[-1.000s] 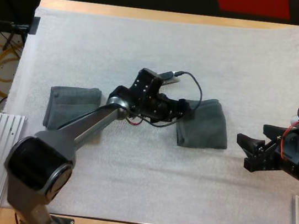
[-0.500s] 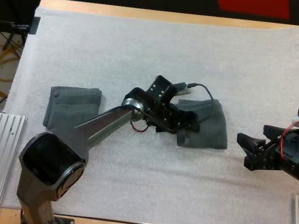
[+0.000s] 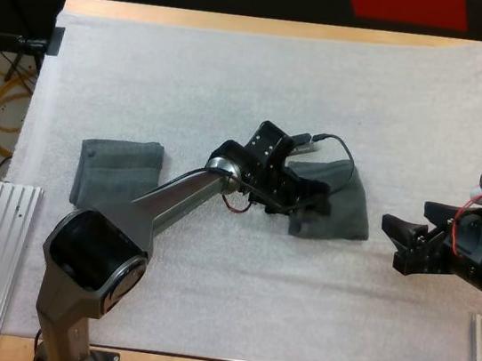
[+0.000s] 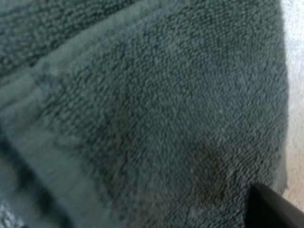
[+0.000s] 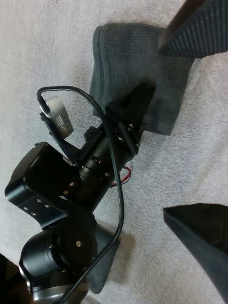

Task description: Pick towel from pile fold and stack

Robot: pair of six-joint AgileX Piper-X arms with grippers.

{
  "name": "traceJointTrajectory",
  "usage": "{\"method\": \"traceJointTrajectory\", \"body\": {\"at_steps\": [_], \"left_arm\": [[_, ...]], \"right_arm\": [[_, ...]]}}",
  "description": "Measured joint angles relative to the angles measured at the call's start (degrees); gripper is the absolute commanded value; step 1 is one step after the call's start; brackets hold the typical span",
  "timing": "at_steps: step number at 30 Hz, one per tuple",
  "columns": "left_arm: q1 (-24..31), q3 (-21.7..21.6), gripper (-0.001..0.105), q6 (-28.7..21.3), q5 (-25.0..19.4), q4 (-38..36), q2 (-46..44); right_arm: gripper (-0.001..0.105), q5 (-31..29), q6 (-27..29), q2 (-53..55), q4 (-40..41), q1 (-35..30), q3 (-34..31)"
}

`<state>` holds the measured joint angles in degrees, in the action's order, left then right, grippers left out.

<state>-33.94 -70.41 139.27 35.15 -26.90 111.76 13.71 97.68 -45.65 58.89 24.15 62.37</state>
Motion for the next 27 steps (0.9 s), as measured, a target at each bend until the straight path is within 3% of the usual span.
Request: {"method": "traceJointTrajectory", "body": {"at_steps": [6, 10, 13, 16, 23, 27], "left_arm": [[0.0, 0.0, 0.004, -0.76, -0.31, 0.0, 0.0], [0.0, -1.54, 0.0, -5.06, 0.4, -3.01, 0.17], [0.0, -4.89, 0.0, -10.57, -1.31, -9.24, 0.15], [-0.08, -10.11, 0.0, -18.52, -7.04, -17.74, 0.15], [2.45, -21.12, 0.0, -39.99, -25.95, -39.64, 0.15], [5.62, -23.15, 0.0, -44.29, -38.01, -51.82, 0.15]], "right_arm": [[0.063, 0.0, 0.0, 0.0, 0.0, 0.0, 0.0], [0.063, 0.0, -0.12, 0.0, 0.0, 0.0, 0.0], [0.063, 0.0, -0.12, 0.0, 0.0, 0.0, 0.0], [0.063, 0.0, -0.12, 0.0, 0.0, 0.0, 0.0], [0.063, 0.0, -0.01, 0.0, 0.0, 0.0, 0.0], [0.063, 0.0, -0.01, 0.0, 0.0, 0.0, 0.0]]}}
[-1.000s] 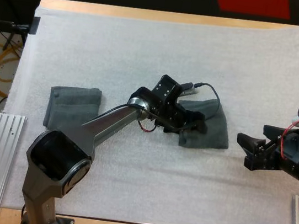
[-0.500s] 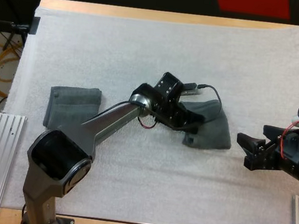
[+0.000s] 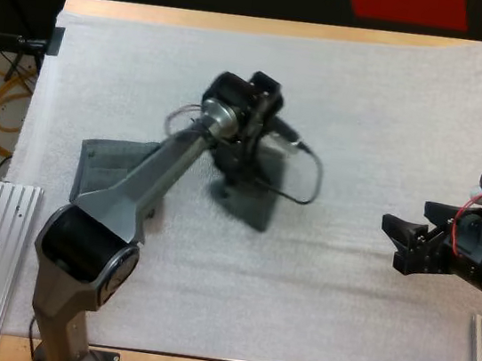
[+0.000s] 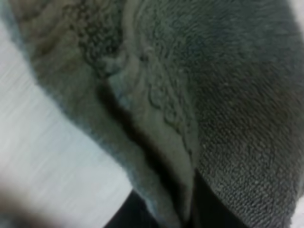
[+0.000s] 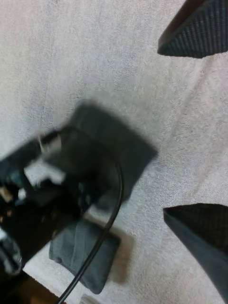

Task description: Pick towel from pile fold and stack

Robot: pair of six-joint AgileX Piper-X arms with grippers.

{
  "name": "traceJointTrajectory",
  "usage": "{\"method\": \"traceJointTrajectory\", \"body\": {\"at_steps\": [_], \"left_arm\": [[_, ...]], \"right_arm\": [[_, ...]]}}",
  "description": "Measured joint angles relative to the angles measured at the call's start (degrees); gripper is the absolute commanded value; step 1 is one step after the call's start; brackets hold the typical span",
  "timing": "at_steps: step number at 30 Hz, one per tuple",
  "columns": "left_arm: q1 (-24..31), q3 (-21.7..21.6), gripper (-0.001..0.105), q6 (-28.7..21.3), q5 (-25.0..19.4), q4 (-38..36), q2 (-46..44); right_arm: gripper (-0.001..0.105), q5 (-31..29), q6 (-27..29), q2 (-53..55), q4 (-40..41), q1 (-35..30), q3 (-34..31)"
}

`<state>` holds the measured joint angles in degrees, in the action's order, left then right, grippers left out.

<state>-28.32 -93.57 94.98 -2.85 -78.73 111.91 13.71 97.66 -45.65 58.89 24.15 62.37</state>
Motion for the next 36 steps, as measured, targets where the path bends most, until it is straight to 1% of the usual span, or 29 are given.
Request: {"method": "traceJointTrajectory", "body": {"at_steps": [2, 4, 5, 7, 17, 19, 23, 30, 33, 36], "left_arm": [[1.72, 0.0, 0.0, -0.81, -3.54, -4.06, 0.0], [3.63, 0.0, 0.0, -1.13, -6.07, -6.57, 0.0], [5.2, 0.0, 0.0, -1.13, -9.08, -8.16, 0.0], [6.72, 0.0, 0.0, -1.13, -11.41, -8.71, -0.18], [14.57, 0.0, 0.0, -1.13, -11.91, -8.88, -4.17], [16.47, 0.0, 0.0, -1.13, -11.04, -8.88, -4.29], [19.37, 0.0, 0.0, -0.68, -11.04, -8.88, -4.29], [22.38, 0.0, 0.0, -0.54, -11.04, -8.88, -4.29], [22.87, 0.0, 0.0, -0.07, -12.3, -8.88, -4.29], [23.29, 0.0, 0.0, 0.17, -12.39, -8.88, -4.29]], "right_arm": [[0.063, 0.0, 0.0, 0.0, 0.0, 0.0, 0.0], [0.063, 0.0, 0.26, 0.0, 0.0, 0.0, 0.0], [0.063, 0.0, 0.72, 0.0, 0.0, 0.0, 0.0], [0.063, 0.0, 0.89, 0.0, 0.0, 0.0, 0.0], [0.063, 0.0, 0.88, 0.0, 0.0, 0.0, 0.0], [0.063, 0.0, 0.88, 0.0, 0.0, 0.0, 0.0], [0.063, 0.0, 0.88, 0.0, 0.0, 0.0, 0.0], [0.063, 0.0, 0.88, 0.0, 0.0, 0.0, 0.0], [0.063, 0.0, 0.88, 0.0, 0.0, 0.0, 0.0], [0.063, 0.0, 0.88, 0.0, 0.0, 0.0, 0.0]]}}
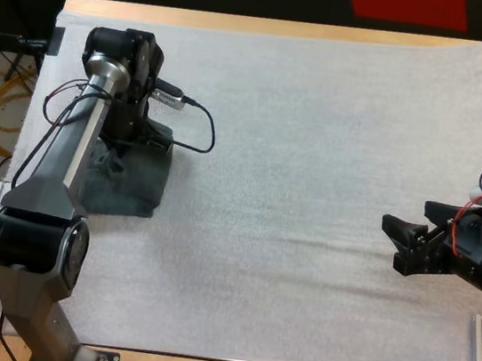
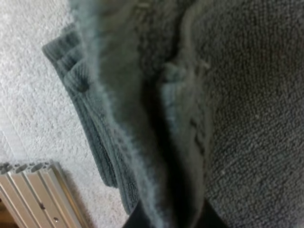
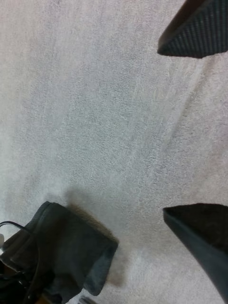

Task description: Pick towel from pile fold and stack

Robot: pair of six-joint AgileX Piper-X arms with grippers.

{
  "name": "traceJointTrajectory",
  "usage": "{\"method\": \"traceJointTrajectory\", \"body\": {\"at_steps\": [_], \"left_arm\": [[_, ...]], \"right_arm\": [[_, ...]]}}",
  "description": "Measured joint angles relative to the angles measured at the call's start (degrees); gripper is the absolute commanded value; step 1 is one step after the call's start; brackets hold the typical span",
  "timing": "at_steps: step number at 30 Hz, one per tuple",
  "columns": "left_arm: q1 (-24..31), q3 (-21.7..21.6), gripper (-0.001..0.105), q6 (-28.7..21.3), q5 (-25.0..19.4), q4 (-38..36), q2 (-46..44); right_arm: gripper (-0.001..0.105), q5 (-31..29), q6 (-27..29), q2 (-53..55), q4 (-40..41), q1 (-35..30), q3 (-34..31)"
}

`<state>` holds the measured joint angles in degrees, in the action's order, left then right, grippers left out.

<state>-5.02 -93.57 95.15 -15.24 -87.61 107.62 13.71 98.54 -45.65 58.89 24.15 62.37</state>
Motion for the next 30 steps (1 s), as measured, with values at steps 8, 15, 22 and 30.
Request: {"method": "traceJointTrajectory", "body": {"at_steps": [8, 15, 22, 30], "left_arm": [[1.13, 0.4, 0.009, 0.07, -0.07, 0.0, 0.0], [1.13, 0.54, 0.024, -1.31, -4.85, 0.0, 0.0], [1.13, 0.54, 0.024, -2.6, -10.11, -0.44, 0.0], [1.13, 0.54, 0.024, -2.77, -1.14, -0.34, -2.41]], "right_arm": [[0.063, 0.0, 0.0, 0.0, 0.0, 0.0, 0.0], [0.063, 0.0, 0.0, 0.0, 0.0, 0.0, 0.0], [0.063, 0.0, 0.0, 0.0, 0.0, 0.0, 0.0], [0.063, 0.0, 0.0, 0.0, 0.0, 0.0, 0.0]]}}
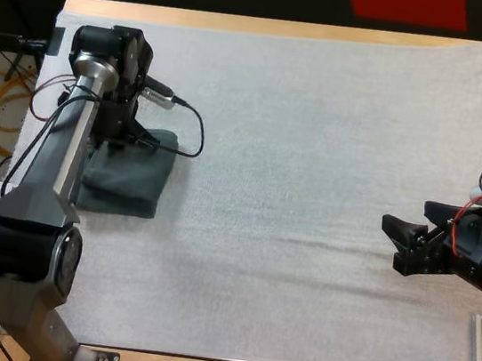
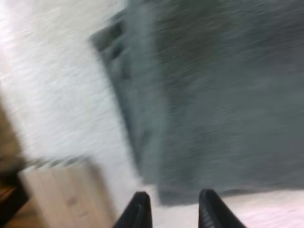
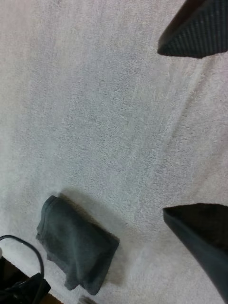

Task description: Pick towel from pile fold and stack

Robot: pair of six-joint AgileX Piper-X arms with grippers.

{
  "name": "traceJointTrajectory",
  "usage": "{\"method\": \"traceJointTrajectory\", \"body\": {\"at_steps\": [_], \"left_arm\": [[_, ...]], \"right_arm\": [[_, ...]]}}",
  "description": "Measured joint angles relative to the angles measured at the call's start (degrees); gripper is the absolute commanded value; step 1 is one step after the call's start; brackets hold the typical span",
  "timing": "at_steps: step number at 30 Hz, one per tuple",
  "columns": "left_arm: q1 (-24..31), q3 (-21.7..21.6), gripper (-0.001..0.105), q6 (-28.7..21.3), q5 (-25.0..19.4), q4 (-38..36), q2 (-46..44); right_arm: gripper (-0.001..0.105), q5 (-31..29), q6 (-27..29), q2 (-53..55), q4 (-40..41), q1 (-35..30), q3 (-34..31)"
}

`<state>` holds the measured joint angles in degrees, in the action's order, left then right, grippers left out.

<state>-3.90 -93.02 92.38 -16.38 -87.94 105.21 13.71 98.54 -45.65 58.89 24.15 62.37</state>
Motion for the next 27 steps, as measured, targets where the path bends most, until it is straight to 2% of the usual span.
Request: {"method": "traceJointTrajectory", "body": {"at_steps": [2, 6, 13, 16, 24, 27], "left_arm": [[0.0, 0.67, 0.024, 0.0, 4.21, 1.57, -0.24], [0.0, 4.69, 0.024, 0.18, 8.27, 5.3, -0.26], [0.21, 15.53, 0.024, 0.18, 9.33, 10.15, -0.26], [0.61, 18.35, 0.024, 0.18, 9.33, 11.13, -0.26], [2.21, 18.2, 0.024, 0.18, 9.33, 11.43, -1.37], [2.22, 15.73, 0.024, 0.18, 9.33, 12.37, -7.81]], "right_arm": [[0.063, 0.0, 0.0, 0.0, 0.0, 0.0, 0.0], [0.063, 0.0, 0.0, 0.0, 0.0, 0.0, 0.0], [0.063, 0.0, 0.0, 0.0, 0.0, 0.0, 0.0], [0.063, 0.0, 0.0, 0.0, 0.0, 0.0, 0.0], [0.063, 0.0, 0.0, 0.0, 0.0, 0.0, 0.0], [0.063, 0.19, 0.0, 0.0, 0.0, 0.0, 0.0]]}}
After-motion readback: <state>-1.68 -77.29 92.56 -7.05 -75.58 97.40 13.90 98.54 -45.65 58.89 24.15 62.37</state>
